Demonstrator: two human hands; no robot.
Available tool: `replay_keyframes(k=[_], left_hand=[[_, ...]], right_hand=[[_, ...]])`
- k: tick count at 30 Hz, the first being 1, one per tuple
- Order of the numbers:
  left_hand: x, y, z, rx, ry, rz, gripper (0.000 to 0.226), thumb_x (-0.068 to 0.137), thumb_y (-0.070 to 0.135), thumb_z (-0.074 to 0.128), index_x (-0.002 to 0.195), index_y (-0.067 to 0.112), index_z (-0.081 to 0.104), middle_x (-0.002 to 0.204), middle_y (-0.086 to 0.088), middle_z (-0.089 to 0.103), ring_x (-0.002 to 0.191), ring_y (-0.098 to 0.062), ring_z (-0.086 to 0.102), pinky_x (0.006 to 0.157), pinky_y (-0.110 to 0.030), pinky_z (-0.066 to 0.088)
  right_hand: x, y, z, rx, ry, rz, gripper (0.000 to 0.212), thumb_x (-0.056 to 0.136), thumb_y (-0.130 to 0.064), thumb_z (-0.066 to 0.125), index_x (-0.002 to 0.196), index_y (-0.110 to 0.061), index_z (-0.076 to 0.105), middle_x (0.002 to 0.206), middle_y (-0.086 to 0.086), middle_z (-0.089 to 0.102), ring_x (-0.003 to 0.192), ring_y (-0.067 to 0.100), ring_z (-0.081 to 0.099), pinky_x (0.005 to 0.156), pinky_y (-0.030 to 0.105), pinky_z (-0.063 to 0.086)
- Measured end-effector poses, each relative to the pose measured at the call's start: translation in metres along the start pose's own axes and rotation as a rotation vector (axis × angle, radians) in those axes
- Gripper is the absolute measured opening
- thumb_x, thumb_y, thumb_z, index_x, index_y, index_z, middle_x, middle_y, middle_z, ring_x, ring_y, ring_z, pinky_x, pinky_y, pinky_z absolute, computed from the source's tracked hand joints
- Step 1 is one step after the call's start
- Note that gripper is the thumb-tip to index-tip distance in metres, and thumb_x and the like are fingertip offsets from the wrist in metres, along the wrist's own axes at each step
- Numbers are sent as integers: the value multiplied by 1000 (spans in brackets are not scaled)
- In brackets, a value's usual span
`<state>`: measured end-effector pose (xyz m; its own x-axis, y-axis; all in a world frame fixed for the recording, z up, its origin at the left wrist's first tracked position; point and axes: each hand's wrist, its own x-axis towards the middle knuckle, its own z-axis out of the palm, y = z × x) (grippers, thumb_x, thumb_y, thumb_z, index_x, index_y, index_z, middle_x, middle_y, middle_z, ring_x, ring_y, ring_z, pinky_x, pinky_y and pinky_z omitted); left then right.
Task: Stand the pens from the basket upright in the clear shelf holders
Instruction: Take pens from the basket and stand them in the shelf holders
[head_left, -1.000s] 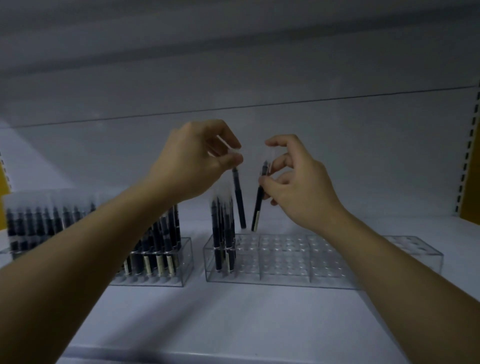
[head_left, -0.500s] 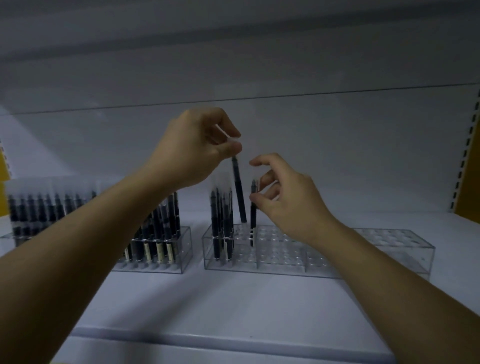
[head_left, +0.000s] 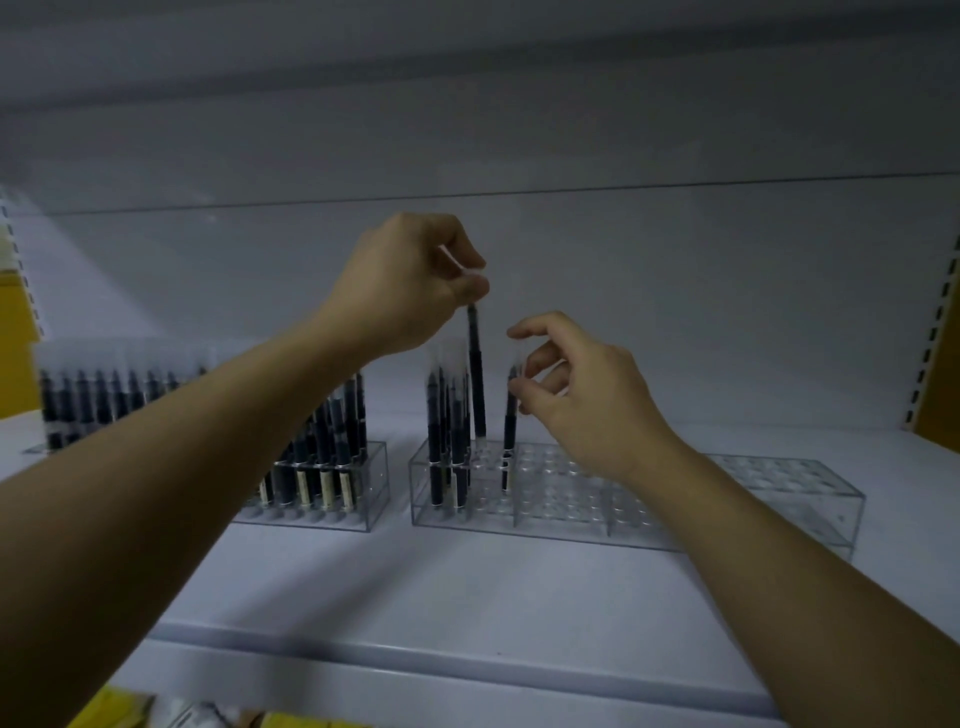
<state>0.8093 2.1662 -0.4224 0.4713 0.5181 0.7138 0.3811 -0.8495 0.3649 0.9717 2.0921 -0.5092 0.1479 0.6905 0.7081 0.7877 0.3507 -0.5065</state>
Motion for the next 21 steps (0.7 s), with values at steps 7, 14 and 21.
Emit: replay_keyframes(k=[7,14,21], left_hand=[[3,-1,2,8,5,17,7,87,27,69,91,27,64,81,13,68,76,5,64,66,-13,47],[0,-3,10,44,-76,20,10,86,29,69,86,32,60,79,14,66,74,4,64,65,-14,47],[-2,2,-8,12,37,71,13,86,28,69,83,35,59,81,15,65,73,9,62,67,-14,47]], right_hand=[[2,1,1,1,9,-4,35,88,-21,68,114,-39,54,84,-16,60,67,1,65,65,22,55],[2,1,0,-1,10,-3,35,88,-21,69,115,-38,55,83,-15,61,65,1,65,67,28,58],[3,2,0,-4,6,-17,34,88,-21,68,113,-39,55,83,-14,61,66,6,66,71,36,58]])
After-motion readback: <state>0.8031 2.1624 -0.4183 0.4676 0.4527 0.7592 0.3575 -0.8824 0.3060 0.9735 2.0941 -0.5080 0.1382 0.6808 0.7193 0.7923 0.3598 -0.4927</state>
